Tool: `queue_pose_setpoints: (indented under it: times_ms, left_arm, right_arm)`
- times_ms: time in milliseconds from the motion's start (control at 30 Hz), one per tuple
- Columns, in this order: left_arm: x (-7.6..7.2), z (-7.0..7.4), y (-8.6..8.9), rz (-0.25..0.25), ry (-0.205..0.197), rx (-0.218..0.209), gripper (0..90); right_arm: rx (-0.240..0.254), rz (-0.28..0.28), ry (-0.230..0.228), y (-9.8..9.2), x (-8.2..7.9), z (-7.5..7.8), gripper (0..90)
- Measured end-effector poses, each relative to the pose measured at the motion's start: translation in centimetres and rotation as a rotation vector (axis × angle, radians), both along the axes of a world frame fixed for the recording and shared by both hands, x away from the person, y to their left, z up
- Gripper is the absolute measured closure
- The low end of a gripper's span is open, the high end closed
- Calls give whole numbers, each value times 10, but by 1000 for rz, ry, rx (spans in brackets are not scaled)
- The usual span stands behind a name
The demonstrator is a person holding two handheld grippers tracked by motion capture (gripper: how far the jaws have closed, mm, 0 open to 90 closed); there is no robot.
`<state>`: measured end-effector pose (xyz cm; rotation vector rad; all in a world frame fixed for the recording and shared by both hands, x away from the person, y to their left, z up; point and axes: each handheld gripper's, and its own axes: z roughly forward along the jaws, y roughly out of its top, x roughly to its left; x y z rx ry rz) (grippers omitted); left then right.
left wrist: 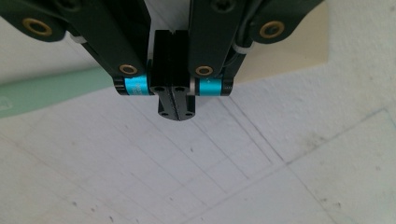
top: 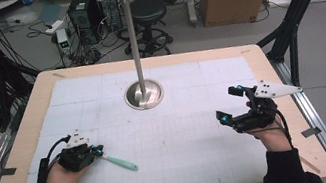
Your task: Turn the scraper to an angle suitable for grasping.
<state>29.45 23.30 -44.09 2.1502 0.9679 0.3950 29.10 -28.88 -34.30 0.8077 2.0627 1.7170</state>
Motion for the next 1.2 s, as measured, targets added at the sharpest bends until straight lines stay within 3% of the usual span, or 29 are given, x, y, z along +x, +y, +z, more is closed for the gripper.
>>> queue_pose_setpoints:
  times_ms: [167, 267, 433, 667, 833, 1200]
  left_arm:
    - [-26, 1, 2, 12, -13, 20, 900]
    - [-32, 2, 2, -23, -10, 13, 900]
    - [-22, 8, 12, 9, -50, -8, 900]
    - [5, -1, 37, 80, -42, -37, 899]
    - [14, -5, 44, 50, -39, -47, 899]
    - [-15, 1, 47, 30, -34, 58, 900]
  right_arm:
    - [-1, 4, 4, 3, 2, 0, 10]
    - [-8, 17, 0, 8, 5, 0, 10]
    - [-11, 33, 1, 13, 5, 2, 10]
    - [-15, 34, 4, 13, 6, 1, 10]
    - [-20, 36, 3, 12, 4, 0, 10]
    - [-14, 31, 5, 10, 7, 0, 10]
